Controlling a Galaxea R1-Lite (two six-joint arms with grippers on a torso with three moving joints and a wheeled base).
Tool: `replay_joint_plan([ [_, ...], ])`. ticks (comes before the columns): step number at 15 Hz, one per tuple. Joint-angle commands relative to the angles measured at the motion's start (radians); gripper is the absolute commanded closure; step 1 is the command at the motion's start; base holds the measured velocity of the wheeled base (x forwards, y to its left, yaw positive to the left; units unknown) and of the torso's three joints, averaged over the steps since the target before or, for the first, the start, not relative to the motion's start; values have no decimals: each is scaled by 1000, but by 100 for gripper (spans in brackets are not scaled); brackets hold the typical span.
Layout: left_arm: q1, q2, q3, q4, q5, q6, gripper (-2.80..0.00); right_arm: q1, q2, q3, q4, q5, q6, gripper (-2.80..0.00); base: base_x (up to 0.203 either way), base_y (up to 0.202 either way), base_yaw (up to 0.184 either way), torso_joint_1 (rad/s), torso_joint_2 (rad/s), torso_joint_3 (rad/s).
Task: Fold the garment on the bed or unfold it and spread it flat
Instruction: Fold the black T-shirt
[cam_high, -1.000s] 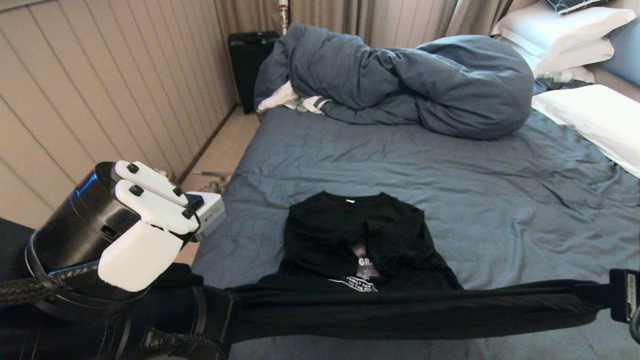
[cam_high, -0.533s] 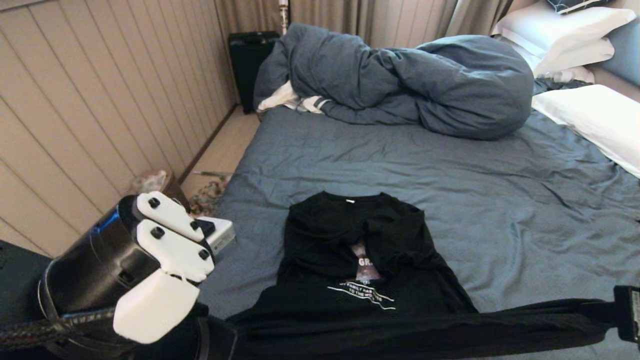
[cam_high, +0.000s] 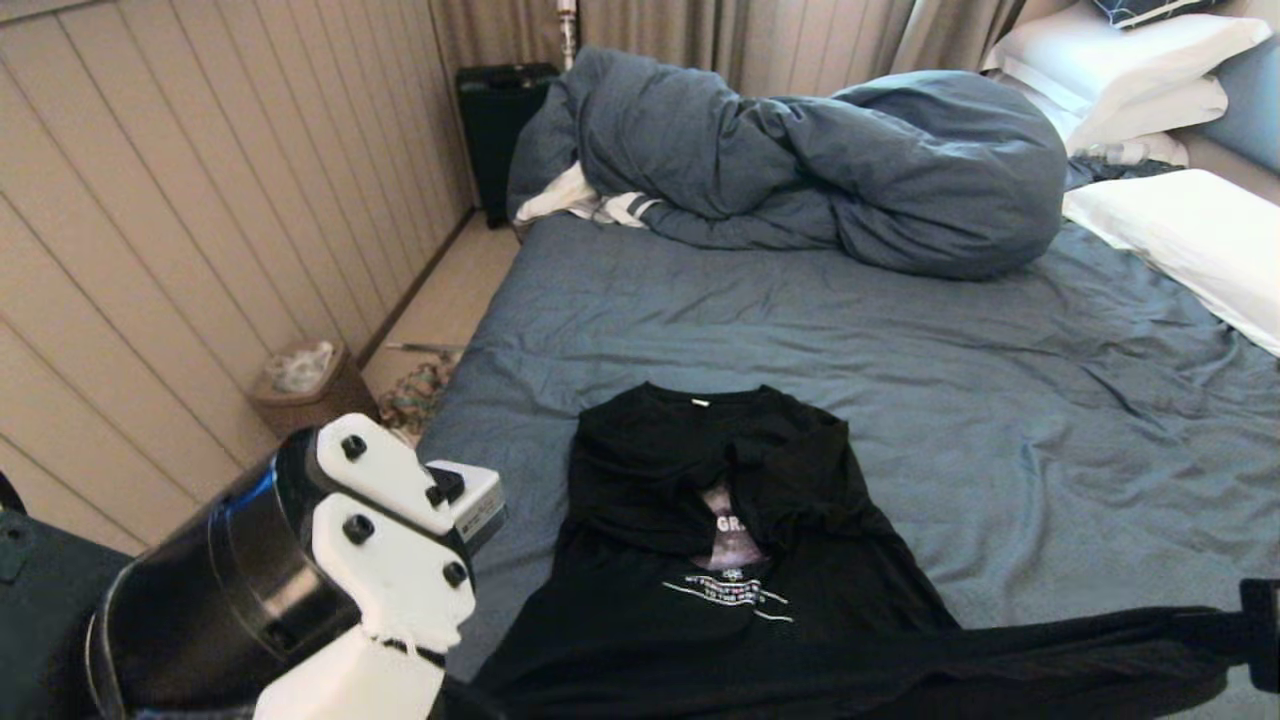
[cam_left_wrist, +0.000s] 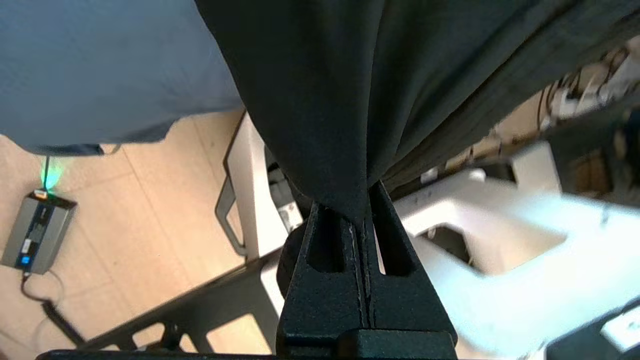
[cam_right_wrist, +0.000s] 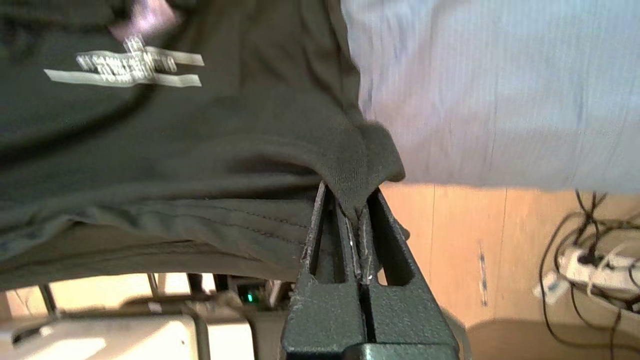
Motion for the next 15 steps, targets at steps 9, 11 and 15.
replay_joint_plan([
  [9, 595, 428, -639, -70, -201, 192, 0, -59, 615, -530, -135, 3, 15, 0, 0, 0, 0, 0, 0, 0],
  [11, 631, 532, -769, -72, -214, 209, 0, -73, 732, -675, -137, 1, 33, 0, 0, 0, 0, 0, 0, 0],
  [15, 664, 656, -842, -138, -217, 244, 0, -79, 929, -933, -134, -33, 54, 0, 0, 0, 0, 0, 0, 0],
])
